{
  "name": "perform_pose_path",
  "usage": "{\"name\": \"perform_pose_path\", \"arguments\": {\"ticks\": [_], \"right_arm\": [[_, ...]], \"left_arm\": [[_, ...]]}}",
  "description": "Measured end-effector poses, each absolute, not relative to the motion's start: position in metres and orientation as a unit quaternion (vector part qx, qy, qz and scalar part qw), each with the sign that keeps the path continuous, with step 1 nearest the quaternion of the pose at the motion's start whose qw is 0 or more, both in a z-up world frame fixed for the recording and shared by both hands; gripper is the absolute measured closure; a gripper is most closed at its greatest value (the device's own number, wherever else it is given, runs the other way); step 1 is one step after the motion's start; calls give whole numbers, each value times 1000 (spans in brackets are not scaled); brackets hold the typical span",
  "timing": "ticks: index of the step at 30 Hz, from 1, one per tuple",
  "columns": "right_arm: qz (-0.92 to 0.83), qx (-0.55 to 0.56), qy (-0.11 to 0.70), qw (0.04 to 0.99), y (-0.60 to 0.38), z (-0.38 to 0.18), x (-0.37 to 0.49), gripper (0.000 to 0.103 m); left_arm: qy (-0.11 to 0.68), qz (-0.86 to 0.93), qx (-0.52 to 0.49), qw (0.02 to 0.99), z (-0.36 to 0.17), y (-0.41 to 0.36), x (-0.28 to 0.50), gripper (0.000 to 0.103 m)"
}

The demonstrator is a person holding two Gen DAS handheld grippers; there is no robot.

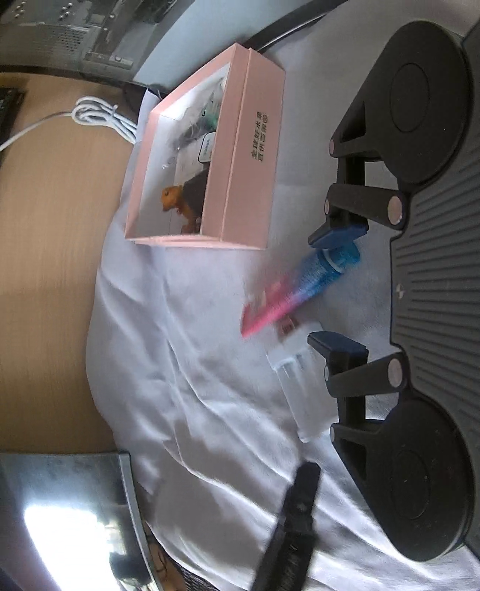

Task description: Organize rigid objects

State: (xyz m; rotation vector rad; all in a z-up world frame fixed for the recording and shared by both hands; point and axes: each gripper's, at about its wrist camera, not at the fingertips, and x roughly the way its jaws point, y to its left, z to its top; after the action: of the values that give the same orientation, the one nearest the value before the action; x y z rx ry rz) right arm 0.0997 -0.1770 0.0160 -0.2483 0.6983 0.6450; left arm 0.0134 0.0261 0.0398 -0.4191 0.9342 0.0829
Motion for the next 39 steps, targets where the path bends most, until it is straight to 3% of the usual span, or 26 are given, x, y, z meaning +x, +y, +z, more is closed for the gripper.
{"name": "perform_pose_path", "arguments": {"ticks": [4, 6, 9, 21, 31, 39], "right_arm": [[316, -90, 363, 872, -175, 9, 121, 53], [309, -89, 368, 872, -173, 4, 128, 68], [313, -86, 367, 872, -177, 4, 128, 74], [265, -104, 351, 892, -237, 3, 101, 74], [229, -88, 346, 905, -255, -8, 91, 48], [218, -78, 337, 912, -266, -11, 84, 32]], "left_arm": [[448, 35, -195, 872, 40, 23, 12, 61], [448, 28, -188, 873, 41, 20, 12, 61], [453, 21, -180, 873, 39, 13, 15, 61], [453, -9, -126, 883, 45, -27, 38, 61], [488, -14, -41, 872, 32, -65, 67, 60], [494, -47, -23, 868, 26, -83, 72, 20]]}}
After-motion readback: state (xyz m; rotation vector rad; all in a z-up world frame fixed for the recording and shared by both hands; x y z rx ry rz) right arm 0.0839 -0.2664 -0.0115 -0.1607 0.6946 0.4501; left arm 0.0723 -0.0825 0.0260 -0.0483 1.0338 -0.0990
